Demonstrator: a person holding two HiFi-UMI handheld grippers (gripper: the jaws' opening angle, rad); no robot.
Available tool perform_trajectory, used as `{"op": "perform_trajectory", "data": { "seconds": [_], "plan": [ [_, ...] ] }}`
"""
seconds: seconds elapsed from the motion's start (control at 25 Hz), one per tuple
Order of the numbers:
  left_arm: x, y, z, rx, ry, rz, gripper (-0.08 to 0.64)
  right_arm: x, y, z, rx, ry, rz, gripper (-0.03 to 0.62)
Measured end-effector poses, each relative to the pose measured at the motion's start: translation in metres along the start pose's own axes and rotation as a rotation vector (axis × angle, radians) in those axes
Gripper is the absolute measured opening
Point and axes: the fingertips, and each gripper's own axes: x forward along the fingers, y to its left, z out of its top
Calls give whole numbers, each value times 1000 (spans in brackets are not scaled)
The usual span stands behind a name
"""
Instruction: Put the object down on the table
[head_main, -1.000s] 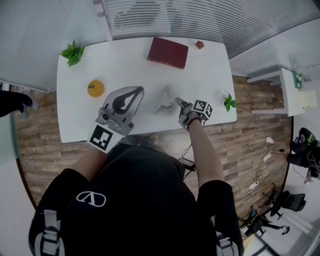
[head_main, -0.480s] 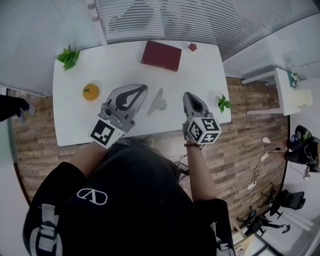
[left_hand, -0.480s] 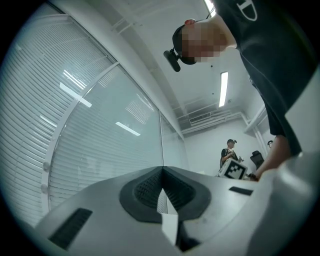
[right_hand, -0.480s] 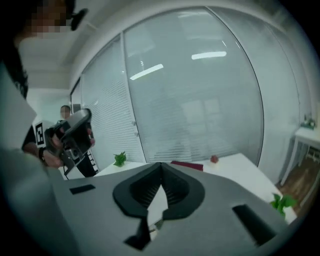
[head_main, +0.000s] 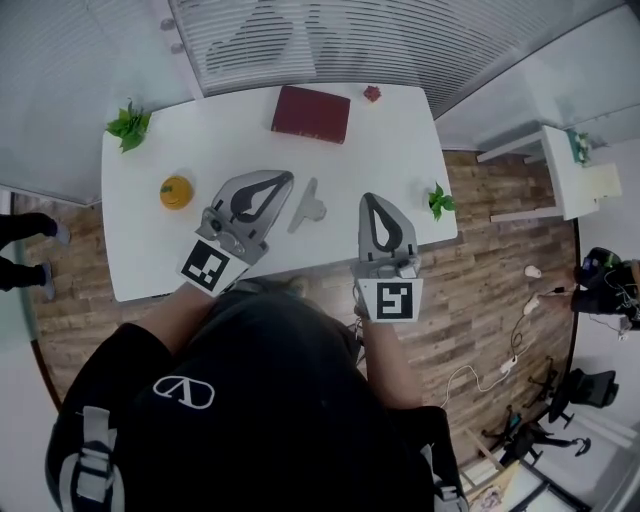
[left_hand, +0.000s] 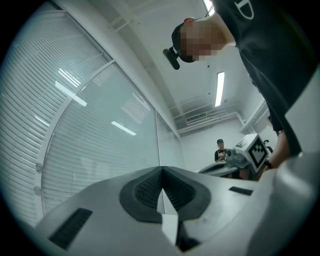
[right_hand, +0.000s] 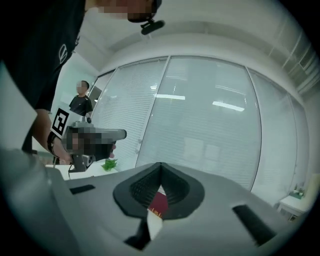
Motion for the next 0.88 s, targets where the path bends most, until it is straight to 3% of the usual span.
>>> {"op": "perform_trajectory", "data": {
  "seconds": [0.2,0.88],
  "plan": [
    [3,-3,2,7,-3,-12,5,-14,-3,20,-22,-118,-40,6],
    [7,0,-1,3,-2,-18,5,-14,-3,12,-38,-118,-57,3]
  ]
}}
